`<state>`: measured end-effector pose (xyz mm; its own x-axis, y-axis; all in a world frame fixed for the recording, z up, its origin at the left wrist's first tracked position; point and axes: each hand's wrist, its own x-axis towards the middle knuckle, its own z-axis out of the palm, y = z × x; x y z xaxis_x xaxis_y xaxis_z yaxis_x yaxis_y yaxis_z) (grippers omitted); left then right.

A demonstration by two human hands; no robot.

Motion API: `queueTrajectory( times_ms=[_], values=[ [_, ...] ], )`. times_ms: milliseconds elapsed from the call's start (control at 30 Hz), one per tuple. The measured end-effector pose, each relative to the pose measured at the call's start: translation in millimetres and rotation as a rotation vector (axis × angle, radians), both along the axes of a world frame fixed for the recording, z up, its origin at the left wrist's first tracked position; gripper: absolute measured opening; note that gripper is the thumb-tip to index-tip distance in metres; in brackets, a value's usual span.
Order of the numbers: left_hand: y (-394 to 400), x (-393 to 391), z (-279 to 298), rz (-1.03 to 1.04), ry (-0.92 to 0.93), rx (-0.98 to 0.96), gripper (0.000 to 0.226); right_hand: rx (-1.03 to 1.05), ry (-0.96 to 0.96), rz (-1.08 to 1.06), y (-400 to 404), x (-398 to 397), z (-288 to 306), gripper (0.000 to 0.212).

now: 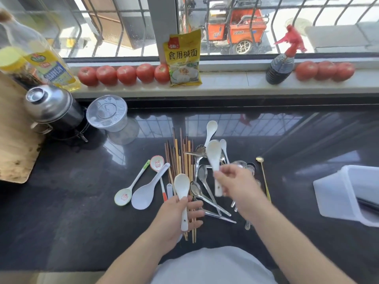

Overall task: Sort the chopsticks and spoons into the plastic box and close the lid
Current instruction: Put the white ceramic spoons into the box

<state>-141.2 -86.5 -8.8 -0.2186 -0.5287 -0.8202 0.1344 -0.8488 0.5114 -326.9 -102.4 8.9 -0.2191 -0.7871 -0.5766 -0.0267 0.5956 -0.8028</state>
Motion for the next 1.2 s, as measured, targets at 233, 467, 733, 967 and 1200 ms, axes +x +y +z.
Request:
queueTrajectory(
  times_ms=[233,467,733,967,1200],
  values=[
    [4.4,-18.7,8.8,0.072,0.163,0.010,0.034,0.050,0.109,0.096,31.4,54.1,-11.5,0.004],
    [4.2,-8.3,-0.8,0.245,0.208,0.022,0.039,0.081,0.172,0.208,33.3,64.8,-12.6,0.010],
    [8.8,-2.8,-7.5,0.144,0.072,0.098,0.037,0.029,0.459,0.712,27.9,61.5,-5.9,0.022],
    [7.0,19.8,-14.1,0.126,-0.144,0.062,0.019,0.086,0.712,0.370,-56.2,-15.5,-42.2,0.023],
    [6.7,28.1,-11.2,0.042,-0.195,0.013,0.023,0.092,0.732,0.306,-123.1,-19.7,-68.4,0.018]
  ],
)
